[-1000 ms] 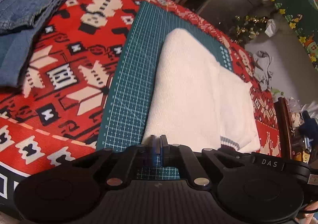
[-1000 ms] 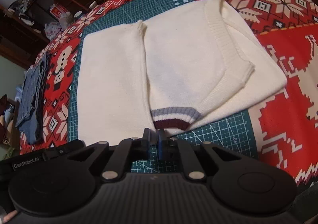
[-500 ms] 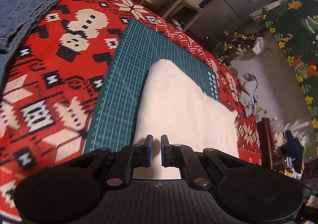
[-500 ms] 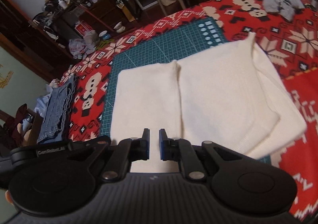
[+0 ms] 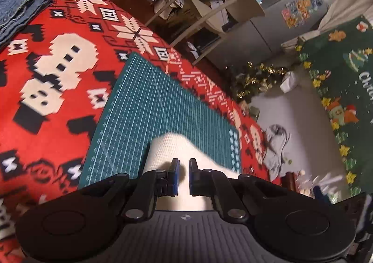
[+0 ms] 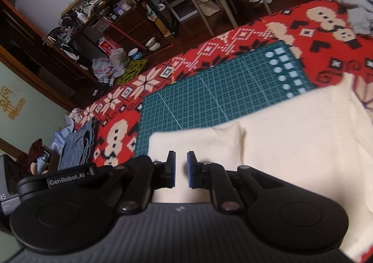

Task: Fold clothes

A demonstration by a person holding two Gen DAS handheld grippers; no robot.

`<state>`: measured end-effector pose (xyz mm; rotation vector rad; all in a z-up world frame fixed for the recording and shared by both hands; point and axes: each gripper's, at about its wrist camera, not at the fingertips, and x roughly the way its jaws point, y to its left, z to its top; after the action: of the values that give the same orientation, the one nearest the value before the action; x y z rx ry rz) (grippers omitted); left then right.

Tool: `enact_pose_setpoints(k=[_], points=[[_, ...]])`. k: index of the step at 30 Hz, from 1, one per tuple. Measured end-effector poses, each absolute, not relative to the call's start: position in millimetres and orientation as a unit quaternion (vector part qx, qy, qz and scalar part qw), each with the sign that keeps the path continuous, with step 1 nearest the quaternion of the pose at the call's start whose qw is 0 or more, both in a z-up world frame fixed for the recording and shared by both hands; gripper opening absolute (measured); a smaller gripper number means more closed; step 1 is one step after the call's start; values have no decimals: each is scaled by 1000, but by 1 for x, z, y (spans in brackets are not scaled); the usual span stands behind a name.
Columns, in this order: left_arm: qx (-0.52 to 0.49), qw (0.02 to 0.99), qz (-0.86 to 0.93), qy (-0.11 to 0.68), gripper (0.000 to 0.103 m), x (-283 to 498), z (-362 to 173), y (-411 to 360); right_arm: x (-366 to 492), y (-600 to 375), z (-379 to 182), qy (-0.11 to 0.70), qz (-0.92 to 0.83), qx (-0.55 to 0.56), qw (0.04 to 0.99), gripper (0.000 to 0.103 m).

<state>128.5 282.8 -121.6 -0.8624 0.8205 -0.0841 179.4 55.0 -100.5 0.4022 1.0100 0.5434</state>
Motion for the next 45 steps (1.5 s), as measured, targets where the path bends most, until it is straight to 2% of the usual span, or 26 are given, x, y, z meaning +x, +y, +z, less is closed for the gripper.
enact_pose_setpoints(k=[7,9,20,22,23,32,38,45], points=[[-404,828,-27,388,5,146,-132,283,201,66,-122,485,245,200,815,10],[-402,828,-26,390,3,147,-135,284,204,64,-128,488,228,196,820,0],[-409,828,-24,384,3,143,-130,289,211,40,-132,478,196,236,823,0],[-419,825,-28,379,3,140,-126,291,209,38,-124,465,198,239,829,9],[-414,825,-31,382,3,140,-123,289,207,36,-120,461,203,243,829,10],[-273,861,-6,429,3,139,-99,230,201,40,-107,460,233,245,821,10],[-275,859,-37,431,1,130,-96,231,183,40,-88,457,236,220,829,10],[-201,869,3,452,1,107,-68,239,161,28,-57,451,235,183,841,10]])
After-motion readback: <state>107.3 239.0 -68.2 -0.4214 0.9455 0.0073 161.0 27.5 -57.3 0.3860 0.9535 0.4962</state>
